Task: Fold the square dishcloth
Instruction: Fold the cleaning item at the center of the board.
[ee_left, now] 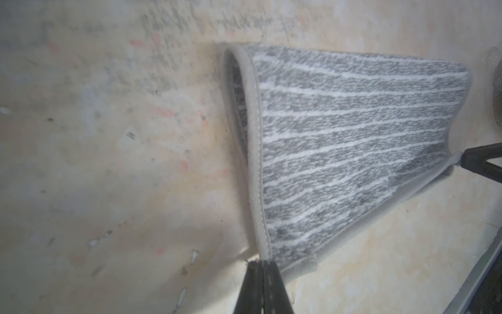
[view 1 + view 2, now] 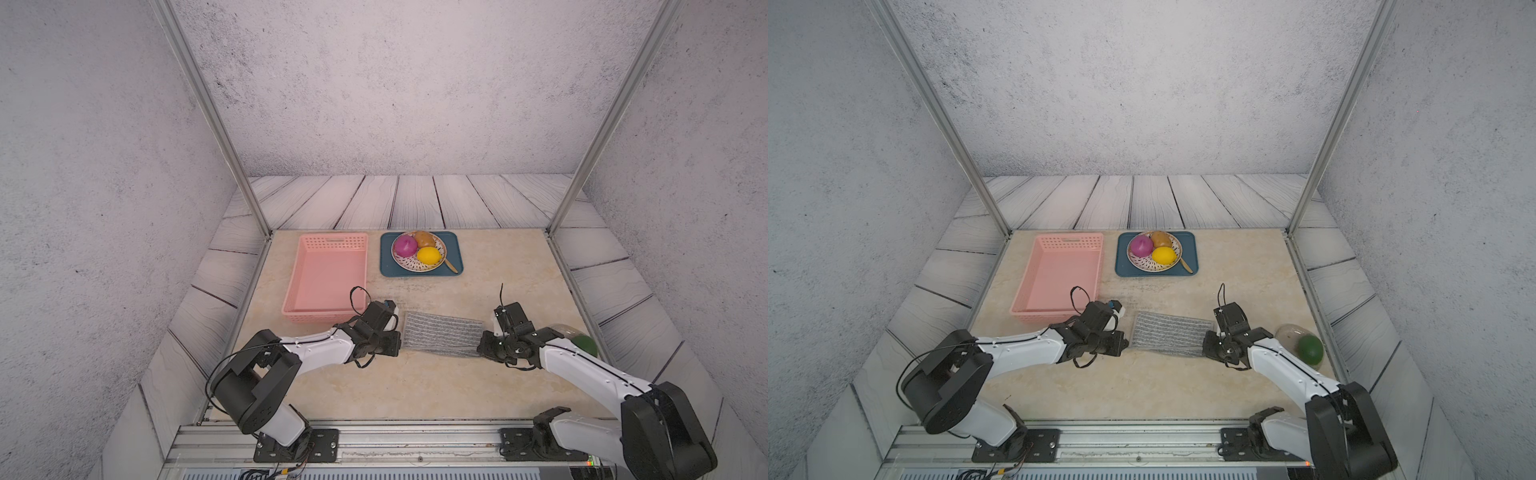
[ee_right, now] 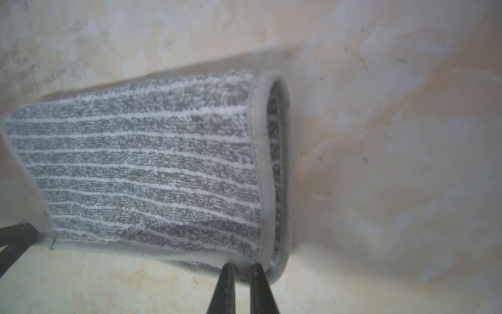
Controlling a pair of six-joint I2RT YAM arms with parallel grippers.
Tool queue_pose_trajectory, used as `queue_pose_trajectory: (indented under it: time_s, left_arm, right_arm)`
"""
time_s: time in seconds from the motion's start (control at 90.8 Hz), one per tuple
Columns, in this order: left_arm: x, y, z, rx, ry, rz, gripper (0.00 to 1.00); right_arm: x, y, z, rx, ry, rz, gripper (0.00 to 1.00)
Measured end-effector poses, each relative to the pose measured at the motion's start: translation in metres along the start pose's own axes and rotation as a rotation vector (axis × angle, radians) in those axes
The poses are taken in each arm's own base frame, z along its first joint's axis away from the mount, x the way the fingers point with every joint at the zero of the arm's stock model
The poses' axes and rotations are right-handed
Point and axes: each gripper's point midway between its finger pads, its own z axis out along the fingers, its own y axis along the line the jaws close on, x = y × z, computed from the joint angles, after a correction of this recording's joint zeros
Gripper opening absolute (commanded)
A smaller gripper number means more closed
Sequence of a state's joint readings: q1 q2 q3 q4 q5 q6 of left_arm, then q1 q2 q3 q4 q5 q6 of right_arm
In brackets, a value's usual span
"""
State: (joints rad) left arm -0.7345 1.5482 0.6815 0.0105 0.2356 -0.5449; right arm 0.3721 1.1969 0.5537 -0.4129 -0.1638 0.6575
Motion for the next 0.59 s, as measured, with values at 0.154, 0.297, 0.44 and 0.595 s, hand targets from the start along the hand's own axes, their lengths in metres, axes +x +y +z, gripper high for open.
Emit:
queue_pose_trajectory:
  time_s: [0.154, 0.297, 0.44, 0.595]
  left_arm:
    - [0.005, 0.003, 0.003, -0.009, 0.014, -0.016, 0.16]
    - [0.004, 0.005, 0.005, -0.015, 0.009, -0.023, 0.13]
    - [0.004, 0.009, 0.007, -0.036, 0.002, -0.039, 0.09]
    - [0.004, 0.015, 0.007, -0.064, -0.009, -0.050, 0.29]
  right_arm:
    - [0.003, -0.004, 0.004, 0.015, 0.017, 0.019, 0.23]
    - [0.005, -0.008, 0.004, 0.036, 0.018, 0.035, 0.25]
    - [0.007, -0.018, 0.003, 0.090, 0.016, 0.063, 0.28]
    - [0.011, -0.034, 0.005, 0.171, 0.026, 0.096, 0.29]
